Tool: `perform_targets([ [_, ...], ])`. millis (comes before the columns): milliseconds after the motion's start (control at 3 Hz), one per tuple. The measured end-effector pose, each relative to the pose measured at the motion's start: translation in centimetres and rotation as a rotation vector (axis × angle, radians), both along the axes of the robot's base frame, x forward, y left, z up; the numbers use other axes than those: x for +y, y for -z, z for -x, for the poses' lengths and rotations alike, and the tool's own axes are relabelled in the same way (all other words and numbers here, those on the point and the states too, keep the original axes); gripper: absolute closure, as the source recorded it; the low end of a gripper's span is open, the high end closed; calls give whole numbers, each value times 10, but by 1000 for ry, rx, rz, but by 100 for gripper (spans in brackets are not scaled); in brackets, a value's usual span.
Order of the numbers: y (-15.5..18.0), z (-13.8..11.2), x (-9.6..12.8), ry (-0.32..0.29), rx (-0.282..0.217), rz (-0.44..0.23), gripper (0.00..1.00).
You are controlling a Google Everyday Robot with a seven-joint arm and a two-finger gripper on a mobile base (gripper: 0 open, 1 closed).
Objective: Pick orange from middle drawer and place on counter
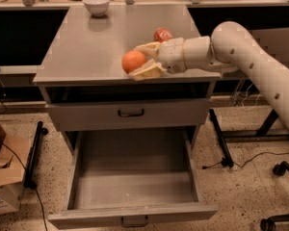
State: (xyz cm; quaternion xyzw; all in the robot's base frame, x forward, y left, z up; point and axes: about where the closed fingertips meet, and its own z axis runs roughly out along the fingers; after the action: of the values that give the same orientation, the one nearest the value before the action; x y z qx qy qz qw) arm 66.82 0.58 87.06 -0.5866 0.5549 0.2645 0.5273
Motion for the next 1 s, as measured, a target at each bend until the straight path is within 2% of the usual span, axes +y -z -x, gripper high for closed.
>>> perform_targets([
  [333,-11,-34,29,-33,-19,-26,100],
  [667,-11,-68,47,-24,-19,-26,90],
  [1000,-5,-100,52,19,-16,-7,70],
])
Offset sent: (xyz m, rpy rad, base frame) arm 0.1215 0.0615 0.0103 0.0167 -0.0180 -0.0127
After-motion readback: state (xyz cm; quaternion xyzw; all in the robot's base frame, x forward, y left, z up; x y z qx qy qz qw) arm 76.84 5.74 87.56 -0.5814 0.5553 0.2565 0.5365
